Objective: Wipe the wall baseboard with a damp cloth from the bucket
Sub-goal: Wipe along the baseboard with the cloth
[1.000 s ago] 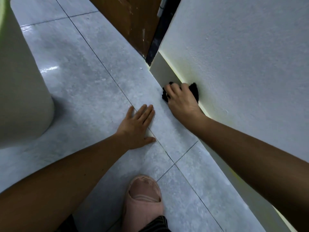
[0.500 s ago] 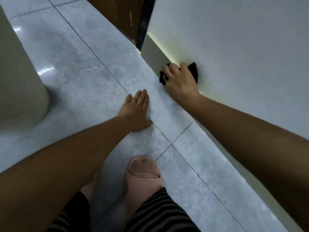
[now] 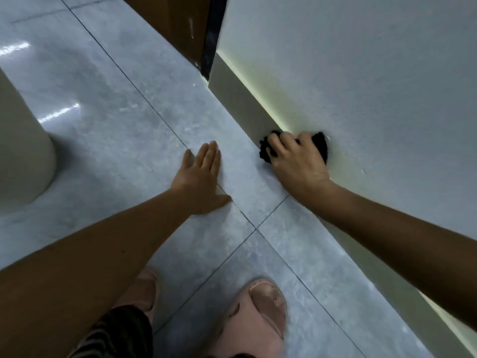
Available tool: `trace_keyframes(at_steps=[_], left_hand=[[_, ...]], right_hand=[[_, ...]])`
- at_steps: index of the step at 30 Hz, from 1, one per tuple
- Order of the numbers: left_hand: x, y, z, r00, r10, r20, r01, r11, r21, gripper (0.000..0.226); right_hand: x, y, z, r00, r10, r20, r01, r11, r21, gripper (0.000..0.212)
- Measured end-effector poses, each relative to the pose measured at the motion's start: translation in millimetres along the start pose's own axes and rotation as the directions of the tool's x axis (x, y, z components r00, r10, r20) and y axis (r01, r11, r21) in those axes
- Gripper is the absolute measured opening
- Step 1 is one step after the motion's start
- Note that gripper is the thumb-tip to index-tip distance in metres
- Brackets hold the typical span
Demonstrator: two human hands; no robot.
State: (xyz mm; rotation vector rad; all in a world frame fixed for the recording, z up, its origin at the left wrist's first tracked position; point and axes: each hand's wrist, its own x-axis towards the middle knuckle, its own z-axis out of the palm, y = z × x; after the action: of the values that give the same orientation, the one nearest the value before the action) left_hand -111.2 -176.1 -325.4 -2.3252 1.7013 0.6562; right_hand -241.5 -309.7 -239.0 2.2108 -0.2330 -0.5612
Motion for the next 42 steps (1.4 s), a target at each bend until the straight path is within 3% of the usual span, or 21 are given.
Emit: trace_keyframes(at_steps=[3,6,9,12,17,20,24,30,33,37,39,42], left_hand=[[-0.2,12.2,6.4,0.996,-0.073,-0.055,0.069,0.995,-0.065,0.1],[-3.4,28.4,13.4,0.977,-0.158,-0.144,0.131,0.975,-0.179,0.086],[-5.0,39.4,21.1,0.973,-0.036,-0.229,-0.002,0.987,-0.163,0.076],[-4.4,44.7,23.7,0.979,0.069,-0.194,-0.091,0.99,-0.106,0.076],[-3.4,51.9,22.1,0.991,0.033,-0.132,-0.042,0.997,-0.065,0.081],[-3.3,53.7,20.8,0.993,0.026,-0.112,-0.031,0.999,-0.04,0.083],[-3.4,54.2,18.0,0.995,0.03,-0.095,-0.032,0.999,-0.028,0.084],[-2.8,53.4,15.7,0.997,0.03,-0.066,-0.03,1.0,0.0,0.086],[-3.8,55.1,16.3,0.996,0.03,-0.083,-0.032,0.999,-0.026,0.085],[-13.5,68.4,24.0,0.963,0.188,-0.195,-0.184,0.982,0.036,0.077],[-17.7,81.1,28.3,0.954,0.254,-0.159,-0.253,0.967,0.026,0.077],[-17.8,95.4,33.3,0.964,0.244,-0.106,-0.248,0.968,-0.028,0.081]], right_hand=[[25.3,7.8,-9.6,0.996,0.015,-0.083,-0.012,0.999,0.039,0.032],[42.8,-3.4,-10.1,0.997,-0.015,-0.078,0.018,0.999,0.044,0.031],[30.3,-13.7,3.7,0.998,-0.025,-0.049,0.027,0.999,0.043,0.032],[-2.8,-21.2,22.5,0.996,-0.084,0.005,0.084,0.995,0.057,0.034],[-59.7,-18.0,39.1,0.989,-0.101,0.11,0.099,0.995,0.017,0.029],[-61.4,-8.1,30.8,0.993,-0.077,0.094,0.08,0.996,-0.034,0.028],[-21.8,-0.8,8.0,1.0,0.014,-0.01,-0.013,0.998,0.059,0.029],[-16.0,-13.2,19.6,0.999,-0.039,-0.033,0.041,0.998,0.048,0.034],[-50.0,-20.5,40.1,0.996,-0.081,0.031,0.08,0.996,0.041,0.037],[-106.6,-24.7,66.0,0.991,-0.084,0.1,0.078,0.995,0.07,0.034],[-118.5,-20.1,68.3,0.994,-0.047,0.102,0.039,0.996,0.079,0.029],[-110.0,-14.2,59.5,0.998,0.032,0.058,-0.037,0.995,0.092,0.02]])
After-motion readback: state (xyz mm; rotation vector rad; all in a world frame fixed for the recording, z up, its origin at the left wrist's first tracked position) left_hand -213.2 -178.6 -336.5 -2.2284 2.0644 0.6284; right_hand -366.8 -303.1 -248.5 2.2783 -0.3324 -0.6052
